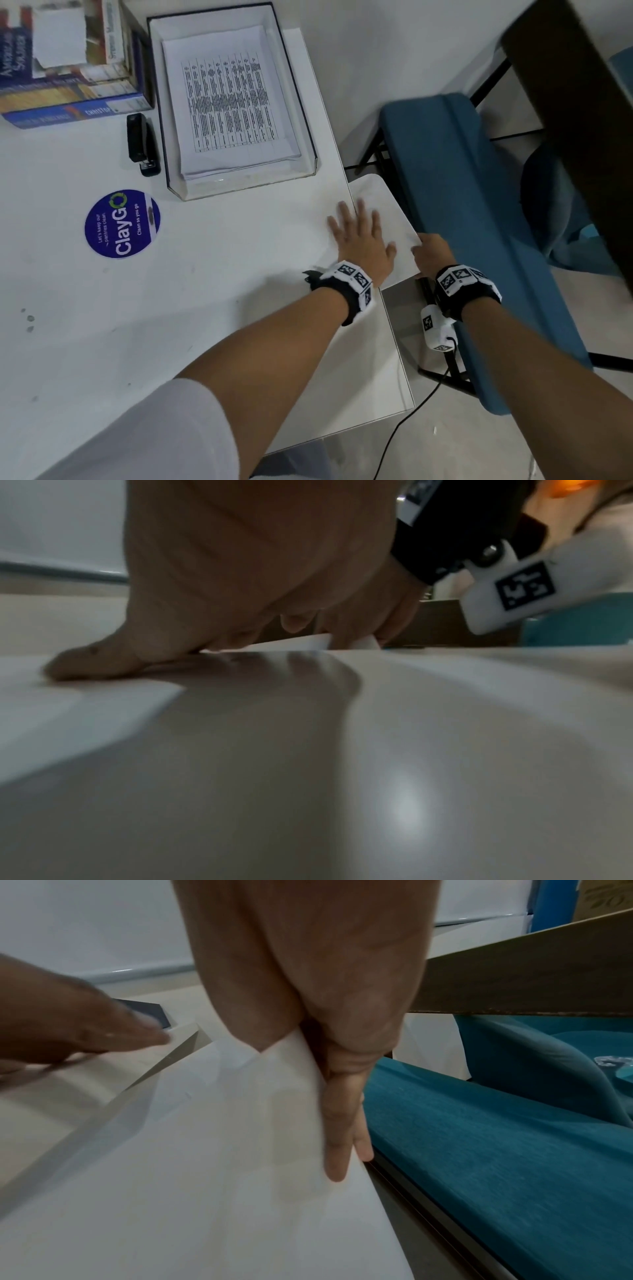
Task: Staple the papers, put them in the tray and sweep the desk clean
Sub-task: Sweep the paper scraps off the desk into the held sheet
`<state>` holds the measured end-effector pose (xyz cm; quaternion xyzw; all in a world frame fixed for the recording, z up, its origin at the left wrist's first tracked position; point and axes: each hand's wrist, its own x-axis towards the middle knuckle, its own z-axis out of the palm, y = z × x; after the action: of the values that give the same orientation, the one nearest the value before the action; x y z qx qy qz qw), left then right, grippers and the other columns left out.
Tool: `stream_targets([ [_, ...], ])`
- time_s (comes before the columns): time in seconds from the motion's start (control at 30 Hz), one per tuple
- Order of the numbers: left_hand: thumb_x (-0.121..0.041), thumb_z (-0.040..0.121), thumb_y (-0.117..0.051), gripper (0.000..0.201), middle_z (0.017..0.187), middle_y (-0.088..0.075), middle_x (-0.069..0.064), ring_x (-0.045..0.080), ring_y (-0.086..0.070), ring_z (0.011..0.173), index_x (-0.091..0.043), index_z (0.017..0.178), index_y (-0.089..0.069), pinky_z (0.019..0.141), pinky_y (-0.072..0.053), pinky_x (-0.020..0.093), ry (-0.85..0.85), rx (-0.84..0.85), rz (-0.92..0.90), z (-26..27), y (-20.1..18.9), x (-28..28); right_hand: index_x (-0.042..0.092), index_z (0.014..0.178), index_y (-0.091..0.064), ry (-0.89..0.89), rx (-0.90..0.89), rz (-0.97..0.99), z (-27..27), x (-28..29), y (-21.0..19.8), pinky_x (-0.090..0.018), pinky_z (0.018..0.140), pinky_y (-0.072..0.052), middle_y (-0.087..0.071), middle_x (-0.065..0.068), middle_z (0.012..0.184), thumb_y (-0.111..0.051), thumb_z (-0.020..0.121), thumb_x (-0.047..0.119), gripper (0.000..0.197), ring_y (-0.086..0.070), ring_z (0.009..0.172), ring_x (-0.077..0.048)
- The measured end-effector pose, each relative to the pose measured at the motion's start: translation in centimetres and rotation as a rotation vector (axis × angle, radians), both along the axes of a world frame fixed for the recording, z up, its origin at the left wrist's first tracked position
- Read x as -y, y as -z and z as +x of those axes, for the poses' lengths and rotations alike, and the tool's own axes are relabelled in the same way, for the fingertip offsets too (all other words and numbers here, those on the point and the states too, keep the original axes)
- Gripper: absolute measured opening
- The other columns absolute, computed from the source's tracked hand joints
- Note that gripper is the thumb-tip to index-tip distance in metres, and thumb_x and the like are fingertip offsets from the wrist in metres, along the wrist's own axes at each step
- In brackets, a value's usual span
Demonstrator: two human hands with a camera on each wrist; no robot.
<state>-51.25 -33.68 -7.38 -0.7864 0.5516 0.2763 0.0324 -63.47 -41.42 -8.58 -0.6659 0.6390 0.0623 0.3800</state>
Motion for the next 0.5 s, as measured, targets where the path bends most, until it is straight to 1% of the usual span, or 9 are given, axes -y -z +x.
stream_targets([
  [0.1, -0.047, 0.096, -0.022, 0.065, 0.161, -0.009, 0.011, 0.036, 0.005, 0.148, -0.009, 0.149, -0.021, 0.113, 0.01, 0.064, 0.314, 0.002, 0.019, -1.0, 0.4, 0.8, -0.003, 0.107, -0.064, -0.014, -0.017, -0.014, 0.2, 0.0, -0.1, -0.024, 0.053, -0.041, -0.061, -0.019, 0.09, -0.04, 0.086, -0.006, 0.032, -0.059, 0.079, -0.032],
  [0.13, -0.046, 0.097, -0.021, 0.064, 0.161, -0.012, 0.01, 0.033, 0.003, 0.149, -0.008, 0.148, -0.023, 0.113, 0.01, 0.061, 0.391, 0.003, 0.03, -1.1, 0.4, 1.1, -0.004, 0.106, -0.064, -0.015, -0.016, -0.018, 0.2, 0.0, -0.2, -0.024, 0.052, -0.04, -0.059, -0.017, 0.087, -0.04, 0.086, -0.006, 0.031, -0.056, 0.077, -0.029],
  [0.17, -0.045, 0.097, -0.022, 0.063, 0.161, -0.013, 0.009, 0.031, 0.002, 0.149, -0.008, 0.148, -0.023, 0.114, 0.011, 0.06, 0.427, -0.001, 0.035, -1.0, 0.2, 1.2, -0.003, 0.104, -0.064, -0.013, -0.011, -0.015, 0.1, 0.1, -0.1, -0.027, 0.055, -0.044, -0.058, -0.016, 0.086, -0.04, 0.086, -0.006, 0.03, -0.056, 0.076, -0.028],
  [0.2, -0.044, 0.098, -0.022, 0.062, 0.161, -0.012, 0.008, 0.03, 0.002, 0.149, -0.008, 0.148, -0.022, 0.114, 0.01, 0.059, 0.425, -0.017, 0.024, -0.8, -0.3, 1.1, -0.003, 0.101, -0.064, -0.002, -0.008, -0.008, 0.0, 0.1, 0.0, -0.034, 0.058, -0.05, -0.06, -0.018, 0.087, -0.041, 0.085, -0.006, 0.029, -0.059, 0.077, -0.031],
  [0.27, -0.04, 0.098, -0.025, 0.06, 0.161, -0.011, 0.008, 0.029, 0.003, 0.149, -0.008, 0.148, -0.022, 0.115, 0.008, 0.059, 0.345, -0.082, -0.047, 0.3, -1.4, 0.3, -0.006, 0.097, -0.063, -0.002, -0.005, 0.002, -0.1, 0.1, 0.0, -0.044, 0.068, -0.056, -0.065, -0.025, 0.092, -0.043, 0.082, -0.006, 0.026, -0.065, 0.085, -0.038],
  [0.3, -0.039, 0.097, -0.027, 0.059, 0.161, -0.01, 0.008, 0.029, 0.003, 0.149, -0.008, 0.148, -0.022, 0.115, 0.007, 0.059, 0.285, -0.109, -0.088, 1.1, -2.0, -0.5, -0.007, 0.098, -0.064, -0.007, -0.004, -0.003, -0.1, 0.2, 0.1, -0.041, 0.071, -0.055, -0.066, -0.026, 0.093, -0.043, 0.082, -0.006, 0.026, -0.065, 0.087, -0.039],
  [0.37, -0.038, 0.097, -0.028, 0.06, 0.161, -0.008, 0.009, 0.031, 0.003, 0.149, -0.007, 0.148, -0.021, 0.116, 0.005, 0.058, 0.13, -0.092, -0.137, 2.6, -2.7, -3.2, -0.006, 0.102, -0.064, 0.001, -0.01, -0.007, -0.3, 0.1, 0.2, -0.031, 0.068, -0.047, -0.062, -0.02, 0.088, -0.042, 0.083, -0.006, 0.029, -0.063, 0.086, -0.036],
  [0.4, -0.039, 0.097, -0.028, 0.062, 0.162, -0.005, 0.01, 0.032, 0.004, 0.149, -0.006, 0.149, -0.018, 0.116, 0.005, 0.059, 0.036, -0.066, -0.132, 3.3, -2.8, -4.9, -0.005, 0.103, -0.064, 0.012, -0.01, -0.005, -0.4, 0.1, 0.3, -0.029, 0.066, -0.043, -0.059, -0.016, 0.086, -0.042, 0.084, -0.006, 0.029, -0.062, 0.084, -0.034],
  [0.5, -0.046, 0.097, -0.022, 0.071, 0.16, 0.009, 0.015, 0.04, 0.012, 0.146, -0.003, 0.15, -0.003, 0.117, 0.004, 0.06, -0.144, -0.076, -0.01, 3.2, -2.5, -9.2, -0.009, 0.103, -0.062, 0.009, -0.013, 0.004, -0.5, -0.1, 0.4, -0.027, 0.064, -0.039, -0.057, -0.019, 0.082, -0.042, 0.085, -0.006, 0.027, -0.056, 0.076, -0.029],
])
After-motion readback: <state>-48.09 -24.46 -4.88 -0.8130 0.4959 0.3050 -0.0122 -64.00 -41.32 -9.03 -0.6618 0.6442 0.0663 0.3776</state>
